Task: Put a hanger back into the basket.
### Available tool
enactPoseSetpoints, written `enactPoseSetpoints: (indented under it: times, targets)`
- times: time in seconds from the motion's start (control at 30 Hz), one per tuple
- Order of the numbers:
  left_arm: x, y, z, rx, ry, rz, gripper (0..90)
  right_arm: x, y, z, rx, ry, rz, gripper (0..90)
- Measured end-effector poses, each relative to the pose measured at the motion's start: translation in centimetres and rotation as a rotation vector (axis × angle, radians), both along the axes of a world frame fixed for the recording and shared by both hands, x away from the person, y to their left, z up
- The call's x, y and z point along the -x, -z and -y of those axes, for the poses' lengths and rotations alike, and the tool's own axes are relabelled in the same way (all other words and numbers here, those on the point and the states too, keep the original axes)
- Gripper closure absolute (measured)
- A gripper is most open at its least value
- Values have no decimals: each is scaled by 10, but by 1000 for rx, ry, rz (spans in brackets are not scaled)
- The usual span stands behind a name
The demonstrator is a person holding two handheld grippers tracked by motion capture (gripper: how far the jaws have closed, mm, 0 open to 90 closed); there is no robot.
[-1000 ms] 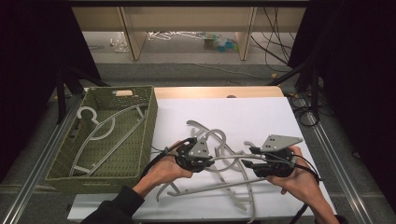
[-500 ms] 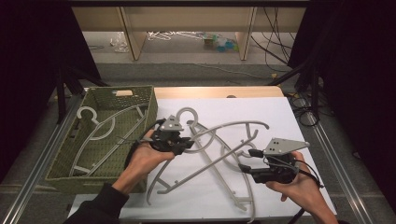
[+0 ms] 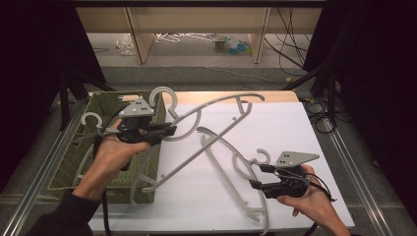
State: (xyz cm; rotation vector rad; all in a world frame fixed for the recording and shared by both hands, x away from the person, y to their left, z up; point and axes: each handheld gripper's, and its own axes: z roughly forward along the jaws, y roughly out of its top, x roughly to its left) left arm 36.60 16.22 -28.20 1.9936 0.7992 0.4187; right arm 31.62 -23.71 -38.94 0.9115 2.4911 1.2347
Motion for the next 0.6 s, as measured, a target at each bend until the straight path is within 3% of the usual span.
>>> enactPoseSetpoints:
  times: [0.07,0.1,0.33,0.4,0.6]
  targets:
    - [-3,-3,-10,23,-29,-10,816,-1,3,1,1,14,9,355]
    - [-4,-5,-16,3,-35,-10,816,-1,4,2,4,22,2,355]
    - [-9,-8,-52,30,-98,-2,816,-4,17,1,33,23,-38,348]
    - [-10,-8,-62,42,-137,10,816,-4,18,0,32,22,-36,349]
    - [-16,-3,-93,13,-232,39,816,-5,21,1,35,20,-41,350]
